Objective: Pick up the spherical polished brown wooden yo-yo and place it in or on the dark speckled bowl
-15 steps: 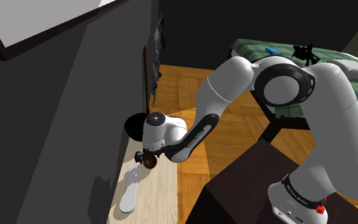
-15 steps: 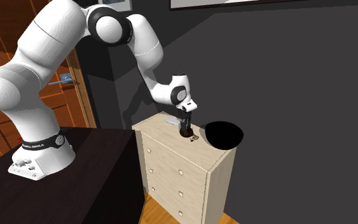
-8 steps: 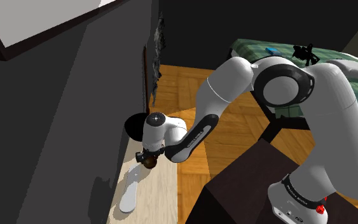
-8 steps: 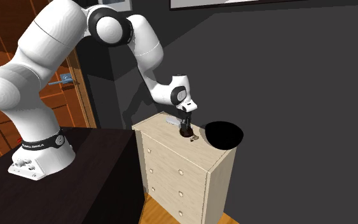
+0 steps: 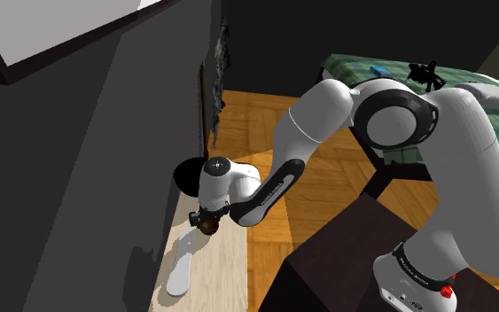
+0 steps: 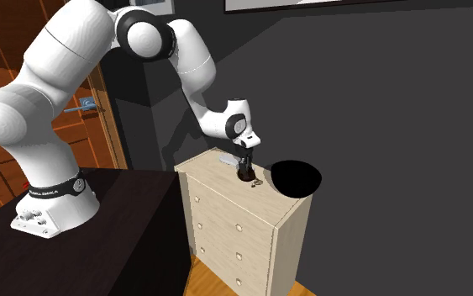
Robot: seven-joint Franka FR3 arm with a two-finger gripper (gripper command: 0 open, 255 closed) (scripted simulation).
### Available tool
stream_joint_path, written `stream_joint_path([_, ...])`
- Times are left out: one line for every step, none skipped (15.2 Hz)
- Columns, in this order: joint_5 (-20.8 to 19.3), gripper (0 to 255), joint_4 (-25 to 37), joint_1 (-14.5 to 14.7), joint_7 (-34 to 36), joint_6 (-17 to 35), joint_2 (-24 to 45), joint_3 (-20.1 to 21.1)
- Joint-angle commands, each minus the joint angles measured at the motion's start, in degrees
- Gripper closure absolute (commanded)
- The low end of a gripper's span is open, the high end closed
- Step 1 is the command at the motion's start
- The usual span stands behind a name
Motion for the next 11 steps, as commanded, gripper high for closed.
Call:
stream_joint_path([0.0, 255, 0.0, 0.0, 0.0, 0.0, 0.0, 0.0])
stream_joint_path([0.2, 255, -0.4, -0.3, -0.2, -0.3, -0.7, 0.3])
stream_joint_path([0.4, 255, -0.8, -0.5, -0.4, -0.7, -1.4, 0.6])
stream_joint_path([0.6, 255, -1.1, -0.7, -0.6, -1.1, -2.1, 0.9])
stream_joint_path([0.9, 255, -1.5, -1.0, -0.9, -1.5, -2.8, 1.2])
stream_joint_path([1.1, 255, -1.8, -1.2, -1.1, -1.9, -3.5, 1.5])
stream_joint_path([1.3, 255, -2.1, -1.5, -1.3, -2.3, -4.2, 1.8])
stream_joint_path([1.6, 255, -2.4, -1.7, -1.6, -2.7, -4.8, 2.1])
stream_joint_path([1.9, 255, -2.7, -1.9, -1.8, -3.1, -5.5, 2.5])
stream_joint_path([2.1, 255, -2.9, -2.2, -2.1, -3.6, -6.2, 2.8])
stream_joint_path([2.4, 255, -3.2, -2.4, -2.3, -4.0, -6.8, 3.1])
